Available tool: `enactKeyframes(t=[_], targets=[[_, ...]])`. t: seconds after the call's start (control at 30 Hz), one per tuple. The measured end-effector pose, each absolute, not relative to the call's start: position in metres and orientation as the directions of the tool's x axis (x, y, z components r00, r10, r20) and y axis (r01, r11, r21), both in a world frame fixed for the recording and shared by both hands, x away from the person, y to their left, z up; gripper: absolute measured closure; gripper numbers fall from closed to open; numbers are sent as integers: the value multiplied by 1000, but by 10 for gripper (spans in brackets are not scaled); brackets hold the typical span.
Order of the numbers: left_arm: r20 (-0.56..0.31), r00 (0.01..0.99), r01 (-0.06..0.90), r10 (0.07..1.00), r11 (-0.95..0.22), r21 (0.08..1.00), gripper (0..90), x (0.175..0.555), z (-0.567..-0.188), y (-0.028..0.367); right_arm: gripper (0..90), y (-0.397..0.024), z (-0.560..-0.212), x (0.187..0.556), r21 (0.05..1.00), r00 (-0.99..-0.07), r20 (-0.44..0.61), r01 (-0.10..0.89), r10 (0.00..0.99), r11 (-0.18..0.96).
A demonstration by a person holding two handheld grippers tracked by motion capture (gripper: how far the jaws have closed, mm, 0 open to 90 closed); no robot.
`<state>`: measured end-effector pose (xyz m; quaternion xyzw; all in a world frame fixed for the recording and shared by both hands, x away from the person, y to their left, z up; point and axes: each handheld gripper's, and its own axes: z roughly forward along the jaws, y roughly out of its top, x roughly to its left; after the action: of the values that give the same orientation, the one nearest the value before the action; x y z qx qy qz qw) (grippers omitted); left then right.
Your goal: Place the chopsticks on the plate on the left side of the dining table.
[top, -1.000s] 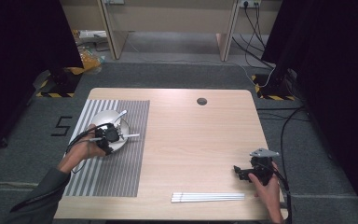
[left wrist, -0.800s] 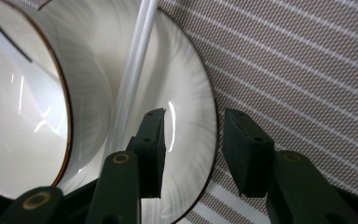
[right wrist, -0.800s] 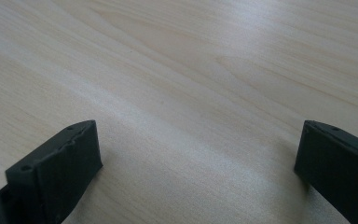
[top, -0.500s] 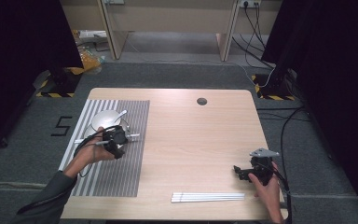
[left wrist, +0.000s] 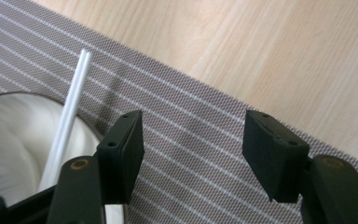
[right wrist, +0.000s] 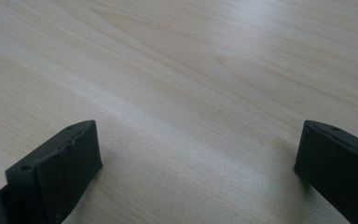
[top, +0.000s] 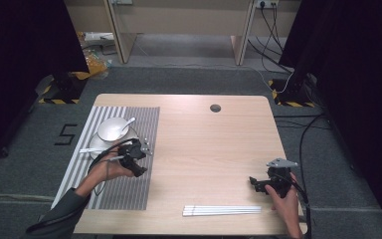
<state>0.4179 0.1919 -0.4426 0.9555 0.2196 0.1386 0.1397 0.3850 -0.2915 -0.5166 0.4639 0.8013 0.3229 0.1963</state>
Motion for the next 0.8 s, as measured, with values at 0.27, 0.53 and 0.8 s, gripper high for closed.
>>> enactKeyframes(t=[0.27, 0.53, 0.8], targets=[[176, 873, 368, 455, -851, 375, 346, 408, -450, 179, 3, -292, -517, 385, 699, -493, -16, 616, 870, 362], [146, 883, 354, 447, -837, 417, 324, 400, -463, 165, 3, -291, -517, 385, 699, -493, -15, 617, 870, 362], [129, 888, 342, 442, -820, 458, 305, 389, -470, 159, 3, -291, -517, 385, 698, -492, -14, 618, 870, 361]])
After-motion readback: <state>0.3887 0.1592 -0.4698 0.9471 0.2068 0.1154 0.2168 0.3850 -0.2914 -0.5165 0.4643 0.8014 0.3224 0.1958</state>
